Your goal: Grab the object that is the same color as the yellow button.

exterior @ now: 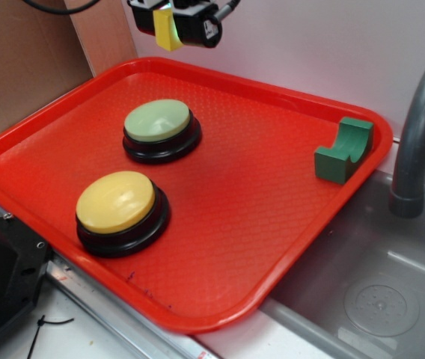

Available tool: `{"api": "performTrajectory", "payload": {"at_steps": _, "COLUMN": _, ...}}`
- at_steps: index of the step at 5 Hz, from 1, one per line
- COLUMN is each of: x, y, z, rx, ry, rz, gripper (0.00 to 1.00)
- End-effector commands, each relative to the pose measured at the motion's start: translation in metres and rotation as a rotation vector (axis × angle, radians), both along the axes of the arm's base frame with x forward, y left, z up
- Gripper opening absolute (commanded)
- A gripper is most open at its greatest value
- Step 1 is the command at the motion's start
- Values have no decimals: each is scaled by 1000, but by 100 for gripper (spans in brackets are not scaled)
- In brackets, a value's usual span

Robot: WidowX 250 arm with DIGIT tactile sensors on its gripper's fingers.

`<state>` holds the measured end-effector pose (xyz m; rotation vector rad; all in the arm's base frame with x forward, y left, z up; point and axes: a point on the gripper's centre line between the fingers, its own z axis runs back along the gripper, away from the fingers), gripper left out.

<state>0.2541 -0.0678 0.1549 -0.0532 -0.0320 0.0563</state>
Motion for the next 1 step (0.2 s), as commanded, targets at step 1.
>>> {"api": "performTrajectory", "payload": {"at_steps": 1, "x": -38, "y": -11, "z": 32, "rx": -52, "ry": -108, "rz": -2, "gripper": 0}}
